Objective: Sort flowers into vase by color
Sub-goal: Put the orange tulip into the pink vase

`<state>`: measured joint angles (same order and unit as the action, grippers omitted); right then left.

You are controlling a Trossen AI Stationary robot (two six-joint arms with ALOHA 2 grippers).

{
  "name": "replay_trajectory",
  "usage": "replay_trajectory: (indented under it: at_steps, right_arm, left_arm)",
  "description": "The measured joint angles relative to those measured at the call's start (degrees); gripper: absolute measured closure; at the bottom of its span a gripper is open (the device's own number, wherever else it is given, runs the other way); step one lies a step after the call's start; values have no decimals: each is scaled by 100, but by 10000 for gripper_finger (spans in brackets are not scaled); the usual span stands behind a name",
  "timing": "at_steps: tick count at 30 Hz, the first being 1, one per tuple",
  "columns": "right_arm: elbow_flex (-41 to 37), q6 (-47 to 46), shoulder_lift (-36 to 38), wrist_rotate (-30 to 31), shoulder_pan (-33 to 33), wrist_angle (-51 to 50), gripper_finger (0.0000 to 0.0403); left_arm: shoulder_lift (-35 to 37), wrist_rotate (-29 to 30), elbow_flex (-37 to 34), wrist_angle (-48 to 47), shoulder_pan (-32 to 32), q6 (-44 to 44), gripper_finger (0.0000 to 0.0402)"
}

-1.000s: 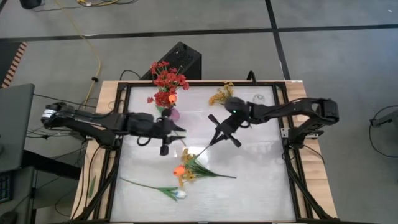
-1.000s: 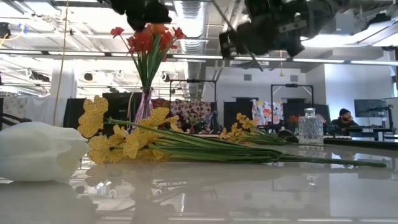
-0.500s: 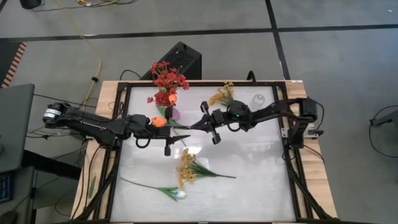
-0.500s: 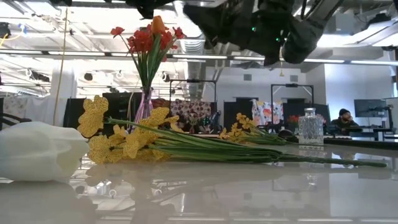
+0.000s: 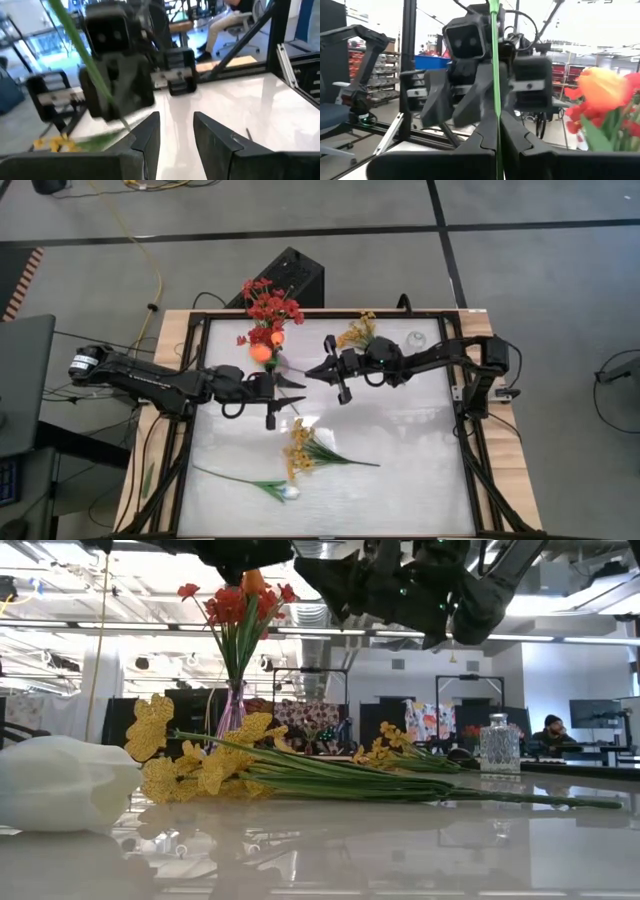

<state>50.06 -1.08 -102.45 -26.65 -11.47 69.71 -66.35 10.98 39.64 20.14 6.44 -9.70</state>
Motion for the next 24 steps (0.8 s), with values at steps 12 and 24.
replay_trajectory:
  at_steps: [12, 24]
  right_arm:
    - [-51, 105, 8, -21, 101, -139, 376]
    - [-68, 175, 8, 114, 95, -174, 378]
  left_arm:
    - [470, 900, 0, -309, 94, -180, 294]
    - [625, 900, 0, 268, 199, -469, 294]
